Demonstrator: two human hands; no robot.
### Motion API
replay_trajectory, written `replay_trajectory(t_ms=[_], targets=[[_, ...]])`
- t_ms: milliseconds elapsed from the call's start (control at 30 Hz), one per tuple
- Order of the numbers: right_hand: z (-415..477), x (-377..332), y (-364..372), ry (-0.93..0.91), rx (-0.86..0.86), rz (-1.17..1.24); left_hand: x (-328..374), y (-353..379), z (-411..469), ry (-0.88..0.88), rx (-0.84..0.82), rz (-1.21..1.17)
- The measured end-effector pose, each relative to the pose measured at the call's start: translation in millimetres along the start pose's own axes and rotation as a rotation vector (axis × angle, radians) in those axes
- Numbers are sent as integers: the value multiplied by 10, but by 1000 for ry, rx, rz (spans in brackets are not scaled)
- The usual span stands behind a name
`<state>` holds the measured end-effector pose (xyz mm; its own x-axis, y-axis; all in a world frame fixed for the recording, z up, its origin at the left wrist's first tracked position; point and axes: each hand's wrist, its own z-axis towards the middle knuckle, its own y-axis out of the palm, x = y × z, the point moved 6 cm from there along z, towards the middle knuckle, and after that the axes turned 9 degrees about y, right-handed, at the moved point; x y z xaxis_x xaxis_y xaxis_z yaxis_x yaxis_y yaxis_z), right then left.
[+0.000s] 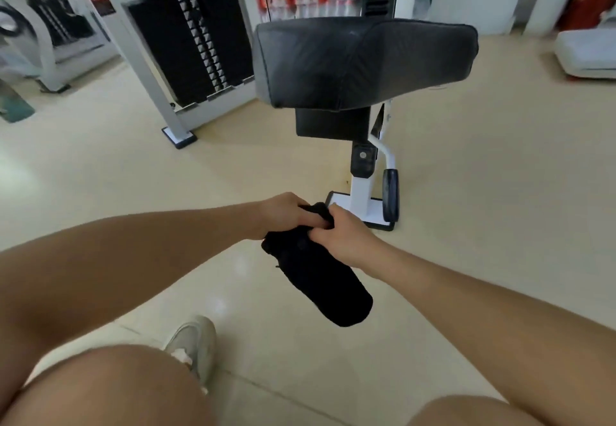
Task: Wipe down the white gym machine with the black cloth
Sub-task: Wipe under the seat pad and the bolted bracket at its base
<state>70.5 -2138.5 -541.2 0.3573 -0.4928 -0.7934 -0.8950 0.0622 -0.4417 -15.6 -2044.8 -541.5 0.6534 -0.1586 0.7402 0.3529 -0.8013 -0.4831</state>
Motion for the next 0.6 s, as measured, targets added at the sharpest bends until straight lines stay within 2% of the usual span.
replay_trajectory(t_ms=[167,267,367,433,600], targets=[[275,-67,173,75,-3,-129,-330,-323,162,-44,-339,-59],[536,-64,281,229,32,-98,-553,-586,404,-33,-428,-49],[846,-96,440,327,122,-110,-707,-798,773,81,-331,75],[1065,-77,503,388,259,-66,-815,-891,1009,173,-212,173],[1493,100,650,505,573,269,-1048,-985,1507,312,22,16]])
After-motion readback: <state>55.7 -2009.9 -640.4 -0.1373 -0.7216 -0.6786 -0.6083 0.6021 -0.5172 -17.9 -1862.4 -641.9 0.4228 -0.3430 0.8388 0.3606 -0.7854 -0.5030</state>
